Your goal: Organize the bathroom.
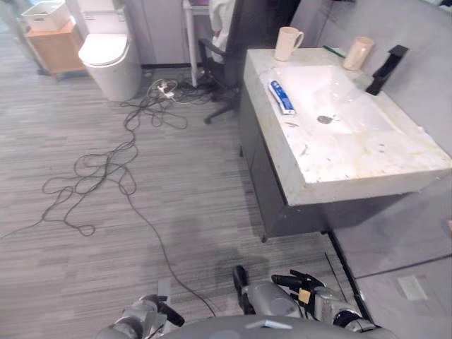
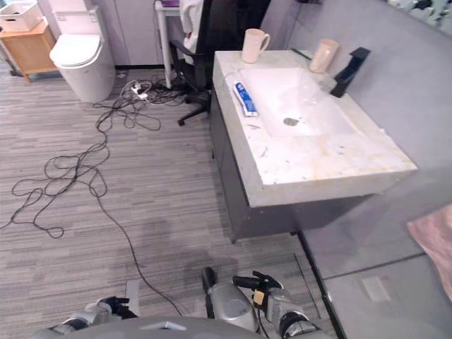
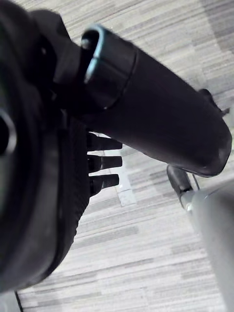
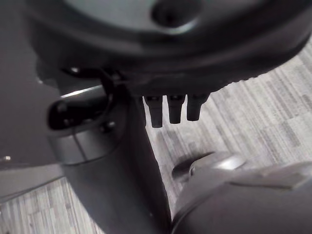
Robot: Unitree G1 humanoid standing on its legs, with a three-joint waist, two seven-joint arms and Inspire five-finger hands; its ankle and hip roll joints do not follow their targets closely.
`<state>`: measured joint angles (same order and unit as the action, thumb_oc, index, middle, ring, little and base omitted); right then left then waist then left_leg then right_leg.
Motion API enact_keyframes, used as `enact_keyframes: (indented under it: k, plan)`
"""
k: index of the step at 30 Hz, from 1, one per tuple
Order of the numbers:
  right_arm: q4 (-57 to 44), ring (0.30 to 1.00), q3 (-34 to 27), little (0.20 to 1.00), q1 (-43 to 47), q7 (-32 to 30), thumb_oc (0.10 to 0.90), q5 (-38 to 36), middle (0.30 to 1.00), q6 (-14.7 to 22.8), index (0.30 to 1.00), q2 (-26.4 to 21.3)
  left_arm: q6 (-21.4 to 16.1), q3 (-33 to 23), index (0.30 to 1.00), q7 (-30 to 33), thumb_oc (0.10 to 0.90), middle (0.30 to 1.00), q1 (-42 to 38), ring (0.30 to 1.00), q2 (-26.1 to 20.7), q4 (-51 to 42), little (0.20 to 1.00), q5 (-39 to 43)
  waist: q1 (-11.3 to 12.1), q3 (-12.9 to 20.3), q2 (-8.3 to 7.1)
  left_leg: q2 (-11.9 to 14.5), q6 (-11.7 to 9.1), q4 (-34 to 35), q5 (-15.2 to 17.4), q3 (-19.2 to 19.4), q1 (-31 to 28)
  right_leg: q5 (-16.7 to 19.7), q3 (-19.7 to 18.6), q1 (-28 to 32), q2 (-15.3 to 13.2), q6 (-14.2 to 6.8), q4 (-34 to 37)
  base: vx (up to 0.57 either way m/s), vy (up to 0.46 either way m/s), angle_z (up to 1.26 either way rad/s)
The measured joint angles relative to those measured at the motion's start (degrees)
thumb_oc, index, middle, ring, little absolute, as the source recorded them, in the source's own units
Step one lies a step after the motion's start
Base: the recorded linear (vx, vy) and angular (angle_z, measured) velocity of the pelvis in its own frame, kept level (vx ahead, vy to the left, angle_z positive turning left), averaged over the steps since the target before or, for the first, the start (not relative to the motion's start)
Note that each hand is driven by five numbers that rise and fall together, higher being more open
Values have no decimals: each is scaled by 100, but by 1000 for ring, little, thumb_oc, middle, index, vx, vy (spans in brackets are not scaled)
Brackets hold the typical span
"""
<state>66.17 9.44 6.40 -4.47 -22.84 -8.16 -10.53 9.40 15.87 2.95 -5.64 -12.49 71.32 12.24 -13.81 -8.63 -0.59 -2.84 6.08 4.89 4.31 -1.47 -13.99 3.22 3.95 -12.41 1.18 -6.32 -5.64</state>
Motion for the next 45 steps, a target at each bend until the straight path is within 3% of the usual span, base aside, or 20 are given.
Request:
enact_keyframes:
  k: [2, 3, 5, 7, 10, 12, 14, 15, 16, 19, 22, 23, 27, 30, 31, 33, 38, 41, 43, 45]
  plan:
    - [149, 900, 6, 900, -119, -5, 800, 184, 900, -104, 900, -18, -35, -1, 900, 22, 800, 900, 110, 900, 54, -11, 900, 10, -38, 145, -198, -183, -193, 1, 328, -9, -355, 492, 56, 117, -256, 161, -39, 192, 38, 44]
    - [214, 900, 16, 900, -144, -8, 800, 237, 900, -158, 900, -62, -60, -1, 900, 34, 800, 900, 142, 900, 102, -19, 900, 10, -23, 155, -170, -114, -284, -22, 390, 74, -421, 487, 84, 201, -190, 500, -29, 199, 41, 16]
    - [341, 900, 9, 900, -174, -1, 800, 353, 900, -327, 900, -170, -85, -2, 900, 59, 800, 900, 113, 900, 218, -70, 900, 48, -41, 257, 97, 107, -461, -284, 574, 688, -320, 508, 133, 454, 18, 724, 315, 239, 31, 8]
    - [361, 900, -40, 900, -204, 4, 800, 446, 900, -447, 900, -218, -191, -11, 900, 72, 800, 900, 52, 900, 236, -136, 900, 35, -23, 248, 77, 190, -621, -750, 653, 914, -169, 399, 140, 633, 81, 867, 506, 253, 8, 9]
    - [394, 900, -40, 900, -447, 18, 800, 453, 900, -554, 900, -280, -313, -64, 900, 137, 800, 900, -109, 900, 320, -37, 900, 16, -96, 239, -216, 156, -1232, -3375, 627, 890, 973, 323, 56, 1000, -172, 835, 708, 210, 39, 4]
    - [416, 900, 55, 900, -473, 4, 800, 447, 900, -561, 900, -384, -324, -191, 900, 231, 800, 900, -212, 900, 444, 17, 900, 29, -55, 169, -300, 205, -1872, -4923, -214, 945, 1798, 263, -51, 1106, -280, 920, 745, 137, 37, -19]
    - [513, 900, 56, 900, -433, 11, 800, 450, 900, -600, 900, -375, -338, -226, 900, 297, 800, 900, -290, 900, 437, -7, 900, 15, -51, 112, -320, 645, -1338, -5244, 4, 1226, 2331, 263, -97, 1270, -356, 985, 835, 255, 216, -20]
    - [512, 900, 51, 900, -398, 14, 800, 454, 900, -602, 900, -385, -337, -232, 900, 315, 800, 900, -306, 900, 423, -12, 900, 9, -57, 86, -330, 855, -1294, -5078, 23, 1152, 2479, 206, -106, 1306, -327, 986, 847, 469, 487, -35]
    - [581, 900, 80, 900, -389, 11, 800, 455, 900, -586, 900, -329, -336, -266, 900, 316, 800, 900, -323, 900, 344, -15, 900, 2, -45, 60, -330, 1288, -1107, -4242, 72, 1123, 2457, 164, -174, 1405, -276, 998, 946, 406, 502, -46]
    - [534, 900, 285, 900, -358, -8, 800, 1008, 900, -381, 900, -348, -336, -220, 900, 318, 800, 900, -269, 900, 311, -27, 900, -123, -29, 84, -200, 1763, -1320, -1436, -268, 926, 1963, 66, -430, 1488, -222, 870, 975, 373, 439, -56]
    - [393, 900, 477, 900, -438, -123, 800, 1219, 900, -419, 900, -512, -406, -34, 900, 300, 800, 900, -211, 900, 372, -36, 900, -476, -42, 112, 95, 2103, -1215, -1037, -779, 995, 1896, -174, -523, 1611, -236, 543, 852, 273, 427, -26]
    - [397, 900, 479, 900, -459, -154, 800, 1181, 900, -449, 900, -543, -435, -29, 900, 301, 800, 900, -185, 900, 397, -37, 900, -547, -43, 134, 160, 2102, -1224, -944, -832, 1063, 1834, -209, -523, 1635, -242, 467, 851, 285, 593, -17]
    - [458, 900, 224, 900, -666, -239, 800, 831, 900, -388, 900, -109, -505, 1, 900, 541, 800, 900, -41, 900, 112, 20, 900, -609, 48, 161, -275, 1223, -1075, -506, -655, 1487, 1356, -292, -262, 1424, -1045, 67, 65, 217, 443, -9]
    - [509, 900, 54, 900, -641, -237, 800, 813, 900, -370, 900, -197, -438, 18, 900, 539, 800, 900, -63, 900, 135, 31, 900, -580, 104, -36, -69, 950, -771, -444, -510, 1530, 1117, -8, -381, 706, -1250, -123, -1477, 244, 527, 0]
    - [500, 900, -14, 900, -596, -173, 800, 893, 900, -309, 900, -259, -496, 160, 900, 532, 800, 900, -86, 900, 122, -52, 900, -538, 147, -225, -30, 891, -485, -581, -227, 1623, 969, 545, -556, -7, -1344, -215, -2894, 252, 272, -18]
    - [535, 900, 10, 900, -558, 43, 800, 974, 900, -243, 900, -322, -503, 255, 900, 526, 800, 900, -83, 900, 143, -35, 900, -473, 56, -393, 263, 831, -101, -535, 28, 1691, 691, 701, -608, -713, -1332, -282, -3564, 329, 233, -11]
    - [616, 900, 29, 900, -622, 161, 800, 1119, 900, -273, 900, -167, -373, 121, 900, 578, 800, 900, 9, 900, 28, 46, 900, -265, 53, -399, 229, 472, -13, -63, 214, 1909, 138, -84, 31, -1005, -914, -352, -2368, 427, 151, -19]
    - [562, 900, 21, 900, -625, 118, 800, 1115, 900, -243, 900, -99, -324, 116, 900, 607, 800, 900, 96, 900, -17, 60, 900, -232, -89, -241, -130, 164, -43, 27, 453, 1906, -90, -108, 546, -629, -613, -297, -478, 428, 94, 0]
    - [563, 900, 10, 900, -690, 114, 800, 1115, 900, -239, 900, -95, -327, 125, 900, 613, 800, 900, 117, 900, -4, 68, 900, -220, -153, -151, -305, 82, -149, 25, 570, 1846, -216, 4, 549, -504, -529, -200, -51, 482, 43, 8]
    - [613, 900, 26, 900, -738, 22, 800, 1120, 900, -203, 900, -172, -437, 129, 900, 620, 800, 900, 161, 900, 267, 69, 900, -152, -120, -111, -134, 373, -633, -57, 789, 1730, -525, 310, 760, -347, -220, -12, -380, 470, 21, -31]
